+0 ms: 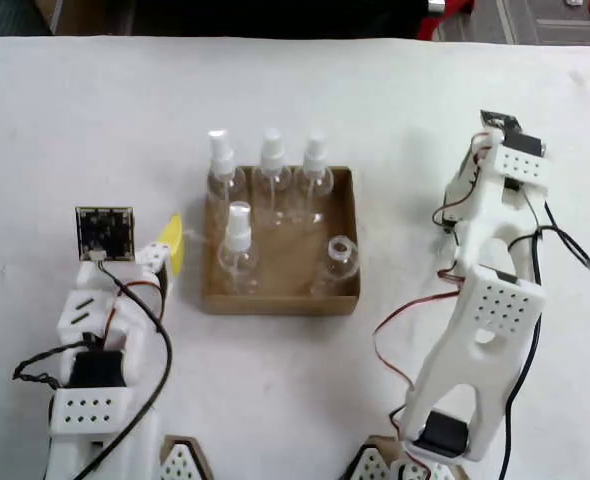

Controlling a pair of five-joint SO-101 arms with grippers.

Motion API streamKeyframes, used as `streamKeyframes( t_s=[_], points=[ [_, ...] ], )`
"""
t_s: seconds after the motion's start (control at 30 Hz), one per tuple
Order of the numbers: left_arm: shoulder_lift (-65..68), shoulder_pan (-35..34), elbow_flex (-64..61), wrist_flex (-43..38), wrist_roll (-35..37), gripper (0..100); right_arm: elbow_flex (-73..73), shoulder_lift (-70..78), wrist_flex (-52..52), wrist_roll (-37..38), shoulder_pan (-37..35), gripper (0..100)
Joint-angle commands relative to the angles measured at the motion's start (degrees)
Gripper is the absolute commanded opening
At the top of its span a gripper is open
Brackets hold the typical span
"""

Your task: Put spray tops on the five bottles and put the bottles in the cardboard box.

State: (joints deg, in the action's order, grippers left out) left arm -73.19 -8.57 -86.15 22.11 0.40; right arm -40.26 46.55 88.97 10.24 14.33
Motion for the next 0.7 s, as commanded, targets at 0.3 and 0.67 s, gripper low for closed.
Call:
streamKeyframes(
  t_s=[0.3,0.67],
  points=[
    [-1.10,-0.04,0.88,-1.58,-0.62,21,-11.60,-25.89,9.89,-0.62,-0.57,1.6],
    [-1.10,-0.04,0.88,-1.58,-0.62,21,-8.09,-47.43,9.98,-0.62,-0.75,1.6]
  ],
)
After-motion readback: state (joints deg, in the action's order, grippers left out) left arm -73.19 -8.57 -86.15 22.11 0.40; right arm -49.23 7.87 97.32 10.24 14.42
